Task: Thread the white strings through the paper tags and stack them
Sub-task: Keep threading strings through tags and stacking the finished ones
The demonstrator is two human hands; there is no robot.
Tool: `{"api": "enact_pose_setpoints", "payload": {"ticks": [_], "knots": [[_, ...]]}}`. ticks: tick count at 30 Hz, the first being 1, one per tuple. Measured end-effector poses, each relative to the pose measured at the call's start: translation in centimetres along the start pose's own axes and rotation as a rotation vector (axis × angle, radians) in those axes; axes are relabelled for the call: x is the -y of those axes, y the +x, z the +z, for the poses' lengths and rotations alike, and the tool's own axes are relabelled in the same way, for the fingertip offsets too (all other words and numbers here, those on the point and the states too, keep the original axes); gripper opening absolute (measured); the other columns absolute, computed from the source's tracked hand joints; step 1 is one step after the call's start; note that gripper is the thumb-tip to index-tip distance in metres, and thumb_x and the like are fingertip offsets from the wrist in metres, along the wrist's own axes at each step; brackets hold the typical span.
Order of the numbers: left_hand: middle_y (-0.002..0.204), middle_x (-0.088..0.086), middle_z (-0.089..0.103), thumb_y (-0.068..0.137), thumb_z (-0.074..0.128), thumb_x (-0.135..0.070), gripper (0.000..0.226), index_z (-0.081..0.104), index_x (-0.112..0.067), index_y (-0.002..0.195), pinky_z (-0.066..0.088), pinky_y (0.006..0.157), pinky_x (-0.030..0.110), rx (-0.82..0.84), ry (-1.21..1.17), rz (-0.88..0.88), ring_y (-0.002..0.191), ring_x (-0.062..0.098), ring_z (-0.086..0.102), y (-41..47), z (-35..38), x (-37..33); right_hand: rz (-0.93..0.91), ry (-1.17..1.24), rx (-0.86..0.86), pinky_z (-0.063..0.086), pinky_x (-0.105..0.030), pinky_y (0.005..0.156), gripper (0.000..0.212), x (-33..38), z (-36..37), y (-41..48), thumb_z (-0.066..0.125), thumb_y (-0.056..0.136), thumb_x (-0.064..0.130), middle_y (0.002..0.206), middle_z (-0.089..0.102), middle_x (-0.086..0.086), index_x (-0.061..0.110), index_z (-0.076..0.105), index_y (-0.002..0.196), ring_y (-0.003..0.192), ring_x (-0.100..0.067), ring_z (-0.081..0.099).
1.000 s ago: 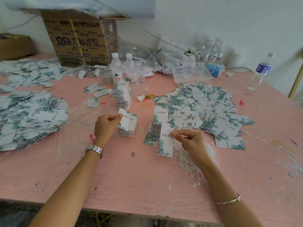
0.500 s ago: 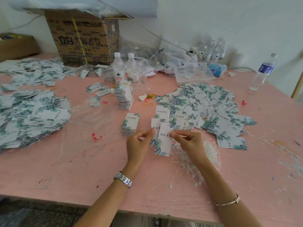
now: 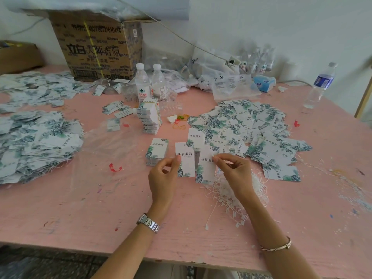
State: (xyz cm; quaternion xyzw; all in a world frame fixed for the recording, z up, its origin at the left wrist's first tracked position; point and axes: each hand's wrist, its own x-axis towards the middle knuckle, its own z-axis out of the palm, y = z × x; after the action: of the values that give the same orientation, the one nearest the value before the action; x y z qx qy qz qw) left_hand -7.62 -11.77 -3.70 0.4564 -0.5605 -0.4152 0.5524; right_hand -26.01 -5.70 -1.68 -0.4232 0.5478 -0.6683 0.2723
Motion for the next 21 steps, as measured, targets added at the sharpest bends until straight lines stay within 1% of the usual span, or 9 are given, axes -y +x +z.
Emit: {"api": "enact_pose_setpoints", "payload": {"ticks": [2, 4, 6, 9, 11, 13, 15, 18, 21], "knots": [[0.057, -0.022, 0.06, 0.09, 0.07, -0.041, 0.02, 0.069, -0.028, 0.075, 0.036, 0.051, 0.017, 0.005, 0.004, 0.005, 0.048, 0.002, 0.042, -0.1, 0.0, 0.0, -0.004, -0.014, -0.001, 0.052, -0.013, 0.065, 0.011, 0.0, 0.0, 0.0, 0.076, 0.084, 0.004, 0.085, 0.077, 0.007, 0.014, 0.078, 0.088, 0.071, -0.003, 0.07], [0.061, -0.018, 0.065, 0.089, 0.073, -0.039, 0.018, 0.07, -0.03, 0.074, 0.04, 0.054, 0.024, 0.027, 0.02, -0.006, 0.048, 0.001, 0.044, -0.2, 0.3, 0.0, 0.002, -0.016, 0.026, 0.051, -0.012, 0.061, 0.009, 0.0, 0.1, -0.1, 0.076, 0.084, 0.005, 0.085, 0.078, 0.005, 0.012, 0.078, 0.088, 0.064, 0.0, 0.067], [0.061, -0.016, 0.066, 0.088, 0.075, -0.039, 0.018, 0.072, -0.03, 0.072, 0.042, 0.056, 0.028, 0.039, 0.043, -0.023, 0.048, 0.002, 0.045, -0.4, 0.5, 0.0, 0.006, 0.003, 0.062, 0.046, -0.01, 0.054, 0.007, 0.1, 0.3, -0.4, 0.076, 0.084, 0.004, 0.083, 0.077, 0.002, 0.007, 0.078, 0.09, 0.053, 0.002, 0.06], [0.07, -0.011, 0.072, 0.087, 0.076, -0.037, 0.014, 0.072, -0.036, 0.073, 0.047, 0.059, 0.031, 0.056, 0.056, -0.025, 0.054, 0.001, 0.053, -0.6, 0.8, 0.1, 0.003, 0.006, 0.095, 0.045, -0.01, 0.055, 0.007, 0.2, 0.6, -0.6, 0.075, 0.085, 0.005, 0.084, 0.077, 0.0, 0.008, 0.078, 0.09, 0.051, 0.002, 0.056], [0.075, -0.008, 0.074, 0.087, 0.076, -0.037, 0.012, 0.074, -0.034, 0.076, 0.05, 0.062, 0.035, 0.073, 0.065, -0.043, 0.058, 0.005, 0.056, -0.7, 0.9, 0.3, 0.003, -0.001, 0.105, 0.048, -0.015, 0.058, 0.008, 0.2, 0.7, -0.7, 0.075, 0.085, 0.005, 0.084, 0.077, 0.0, 0.012, 0.078, 0.088, 0.056, 0.0, 0.059], [0.077, -0.007, 0.075, 0.088, 0.076, -0.037, 0.015, 0.077, -0.025, 0.08, 0.05, 0.062, 0.035, 0.086, 0.069, -0.048, 0.06, 0.007, 0.058, -0.9, 1.1, 0.5, 0.01, -0.018, 0.101, 0.05, -0.03, 0.06, 0.009, 0.0, 0.7, -0.8, 0.076, 0.085, 0.007, 0.082, 0.077, -0.005, 0.015, 0.078, 0.087, 0.063, -0.018, 0.061], [0.077, -0.006, 0.074, 0.088, 0.076, -0.037, 0.019, 0.078, -0.019, 0.081, 0.049, 0.062, 0.031, 0.086, 0.064, -0.049, 0.06, 0.005, 0.056, -1.1, 1.3, 0.6, 0.006, -0.033, 0.106, 0.046, -0.039, 0.064, 0.008, -0.2, 0.8, -0.8, 0.076, 0.086, 0.008, 0.082, 0.075, -0.012, 0.015, 0.079, 0.088, 0.067, -0.027, 0.057], [0.078, -0.004, 0.074, 0.088, 0.076, -0.037, 0.021, 0.078, -0.017, 0.081, 0.052, 0.065, 0.036, 0.084, 0.061, -0.064, 0.066, 0.014, 0.062, -1.3, 1.7, 0.6, -0.004, -0.045, 0.123, 0.051, -0.035, 0.062, 0.011, -0.2, 1.0, -0.9, 0.075, 0.086, 0.009, 0.086, 0.077, -0.003, 0.019, 0.079, 0.087, 0.066, -0.023, 0.061], [0.076, -0.005, 0.074, 0.088, 0.076, -0.036, 0.019, 0.078, -0.019, 0.079, 0.054, 0.067, 0.041, 0.08, 0.05, -0.076, 0.068, 0.018, 0.065, -1.4, 1.9, 0.8, 0.007, -0.058, 0.121, 0.045, -0.04, 0.062, 0.011, -0.4, 0.9, -0.8, 0.076, 0.086, 0.012, 0.083, 0.077, -0.005, 0.022, 0.079, 0.085, 0.064, -0.026, 0.054]]}}
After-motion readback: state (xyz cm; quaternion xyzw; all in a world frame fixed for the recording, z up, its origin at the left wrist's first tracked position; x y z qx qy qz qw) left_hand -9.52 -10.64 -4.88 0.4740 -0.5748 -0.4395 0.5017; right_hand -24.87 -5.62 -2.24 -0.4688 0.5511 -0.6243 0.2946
